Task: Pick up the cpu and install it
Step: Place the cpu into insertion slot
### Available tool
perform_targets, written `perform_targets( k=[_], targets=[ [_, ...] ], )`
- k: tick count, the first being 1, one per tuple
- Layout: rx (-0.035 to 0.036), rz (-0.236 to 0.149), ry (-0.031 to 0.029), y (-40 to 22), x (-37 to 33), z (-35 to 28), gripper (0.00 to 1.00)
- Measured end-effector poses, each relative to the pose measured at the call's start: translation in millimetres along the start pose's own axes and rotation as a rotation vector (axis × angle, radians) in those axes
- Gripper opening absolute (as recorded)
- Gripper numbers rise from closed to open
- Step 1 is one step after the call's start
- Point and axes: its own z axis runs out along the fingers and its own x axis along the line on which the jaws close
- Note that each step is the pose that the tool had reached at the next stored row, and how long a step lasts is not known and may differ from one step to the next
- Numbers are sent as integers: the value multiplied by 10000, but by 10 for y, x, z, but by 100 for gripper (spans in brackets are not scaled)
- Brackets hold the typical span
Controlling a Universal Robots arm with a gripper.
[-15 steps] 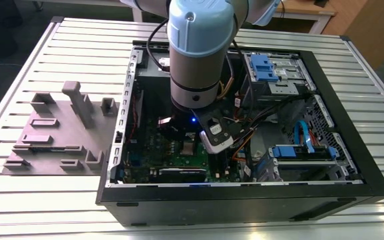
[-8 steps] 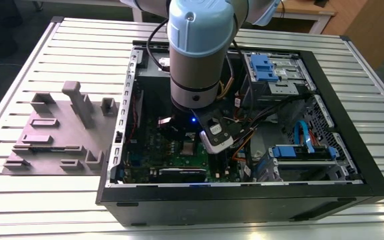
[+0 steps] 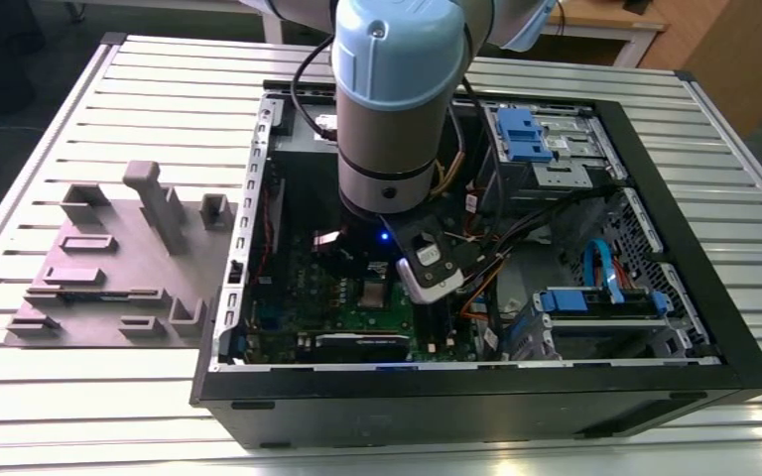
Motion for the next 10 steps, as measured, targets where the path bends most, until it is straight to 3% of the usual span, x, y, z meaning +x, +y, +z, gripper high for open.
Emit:
perform_targets(
  k=[6,7,10],
  targets=[
    [2,0,2,0,0,-3,40],
    [3,0,2,0,0,-4,46],
    [7,0,3,-1,1,9,46]
  ],
)
